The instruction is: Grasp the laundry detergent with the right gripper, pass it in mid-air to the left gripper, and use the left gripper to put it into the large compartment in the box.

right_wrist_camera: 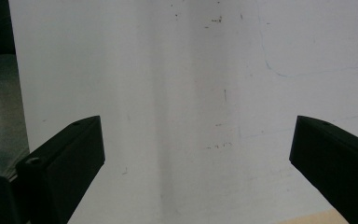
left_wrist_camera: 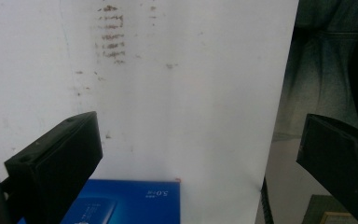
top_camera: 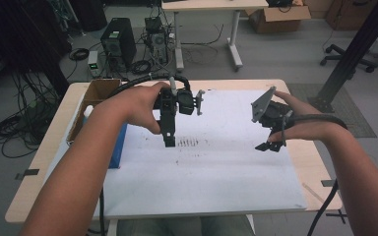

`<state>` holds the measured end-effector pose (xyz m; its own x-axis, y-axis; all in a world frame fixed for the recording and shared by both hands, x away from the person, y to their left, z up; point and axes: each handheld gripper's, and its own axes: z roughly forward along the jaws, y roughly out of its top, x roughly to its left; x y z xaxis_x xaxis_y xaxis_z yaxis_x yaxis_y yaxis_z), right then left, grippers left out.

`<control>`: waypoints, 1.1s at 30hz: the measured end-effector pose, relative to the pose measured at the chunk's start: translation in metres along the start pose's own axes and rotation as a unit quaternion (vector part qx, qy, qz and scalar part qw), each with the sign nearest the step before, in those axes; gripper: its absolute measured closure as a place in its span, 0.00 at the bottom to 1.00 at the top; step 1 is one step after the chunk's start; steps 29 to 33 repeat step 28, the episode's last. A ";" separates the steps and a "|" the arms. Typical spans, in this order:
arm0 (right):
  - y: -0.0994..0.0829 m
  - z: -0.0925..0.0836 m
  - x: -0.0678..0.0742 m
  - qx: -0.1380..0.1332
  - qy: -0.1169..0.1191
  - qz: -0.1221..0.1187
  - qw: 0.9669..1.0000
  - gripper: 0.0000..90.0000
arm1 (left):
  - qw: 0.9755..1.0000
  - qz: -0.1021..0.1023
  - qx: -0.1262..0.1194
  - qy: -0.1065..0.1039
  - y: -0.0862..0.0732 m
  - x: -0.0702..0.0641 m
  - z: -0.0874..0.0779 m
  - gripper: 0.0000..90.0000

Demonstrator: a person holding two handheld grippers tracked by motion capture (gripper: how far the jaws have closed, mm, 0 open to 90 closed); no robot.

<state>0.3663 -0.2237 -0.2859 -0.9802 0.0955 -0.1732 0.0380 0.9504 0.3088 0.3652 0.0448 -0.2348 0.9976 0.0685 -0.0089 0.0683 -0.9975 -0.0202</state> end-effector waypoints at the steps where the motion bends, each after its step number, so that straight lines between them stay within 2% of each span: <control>1: 0.000 0.000 0.000 0.002 0.001 0.000 1.000 0.04 | 1.000 0.000 0.000 0.001 0.000 0.000 0.000 0.00; 13: 0.004 -0.002 0.001 -0.005 -0.001 -0.005 1.000 0.04 | 1.000 -0.005 -0.009 0.006 -0.005 -0.004 -0.004 0.00; 33: 0.011 0.000 0.004 -0.003 0.000 -0.008 1.000 0.04 | 1.000 -0.010 -0.004 0.008 -0.006 -0.008 -0.005 0.00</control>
